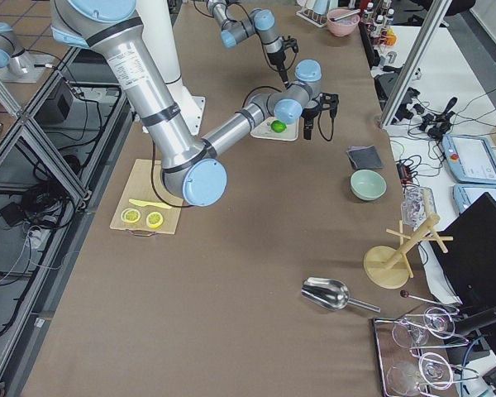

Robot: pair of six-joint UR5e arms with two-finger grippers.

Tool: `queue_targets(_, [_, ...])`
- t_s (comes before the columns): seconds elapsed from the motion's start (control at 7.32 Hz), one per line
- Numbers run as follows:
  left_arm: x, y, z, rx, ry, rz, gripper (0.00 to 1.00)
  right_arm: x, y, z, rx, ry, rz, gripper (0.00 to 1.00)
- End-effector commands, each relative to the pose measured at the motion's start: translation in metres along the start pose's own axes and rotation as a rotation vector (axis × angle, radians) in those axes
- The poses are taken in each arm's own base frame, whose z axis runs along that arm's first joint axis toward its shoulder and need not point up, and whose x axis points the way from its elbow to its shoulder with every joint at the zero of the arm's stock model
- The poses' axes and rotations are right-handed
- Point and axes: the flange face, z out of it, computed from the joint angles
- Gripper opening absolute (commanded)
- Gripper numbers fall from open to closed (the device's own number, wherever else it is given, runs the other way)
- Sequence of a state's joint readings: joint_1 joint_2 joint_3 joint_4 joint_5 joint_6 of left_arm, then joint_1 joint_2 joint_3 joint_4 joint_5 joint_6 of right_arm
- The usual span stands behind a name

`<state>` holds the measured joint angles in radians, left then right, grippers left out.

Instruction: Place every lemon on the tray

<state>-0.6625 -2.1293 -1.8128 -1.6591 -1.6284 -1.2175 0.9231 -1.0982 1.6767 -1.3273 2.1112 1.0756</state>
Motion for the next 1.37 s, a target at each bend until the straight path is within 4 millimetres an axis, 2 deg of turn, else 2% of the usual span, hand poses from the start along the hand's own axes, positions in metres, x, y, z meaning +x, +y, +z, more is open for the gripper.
queue_targets(0.0, [-0.106,-0.081,-0.043,0.017,-0.010,0.158,0.98,0.094,0.013,-0.014,-0.021,0.082,-0.149,1.00])
queue_targets(0.14, [-0.146,-0.099,-0.052,0.016,0.019,0.166,0.98,0.138,0.012,-0.030,-0.038,0.077,-0.190,1.00])
queue_targets(0.27, [-0.206,-0.085,-0.036,0.058,0.035,0.287,0.98,0.159,0.014,-0.037,-0.009,0.094,-0.221,1.00])
queue_targets(0.41, [-0.282,-0.088,-0.031,0.108,0.013,0.384,0.98,0.169,0.009,-0.040,0.014,0.098,-0.217,1.00])
queue_targets(0.55, [-0.331,-0.088,-0.030,0.096,-0.023,0.428,0.98,0.197,0.011,-0.045,0.015,0.121,-0.178,1.00])
queue_targets(0.68, [-0.360,-0.098,-0.028,0.082,-0.050,0.415,0.98,0.233,0.016,-0.049,0.015,0.147,-0.156,1.00])
queue_targets(0.82, [-0.380,-0.105,-0.026,0.071,-0.058,0.388,0.98,0.268,0.020,-0.055,0.009,0.161,-0.227,1.00])
queue_targets(0.96, [-0.399,-0.107,-0.012,0.049,-0.083,0.368,0.98,0.306,0.020,-0.069,-0.003,0.195,-0.320,1.00])
queue_targets(1.09, [-0.418,-0.114,-0.014,0.032,-0.098,0.366,0.98,0.338,0.027,-0.072,-0.016,0.217,-0.308,1.00])
queue_targets(1.23, [-0.447,-0.120,-0.016,-0.037,-0.056,0.426,0.98,0.364,0.031,-0.086,-0.029,0.203,-0.316,1.00])
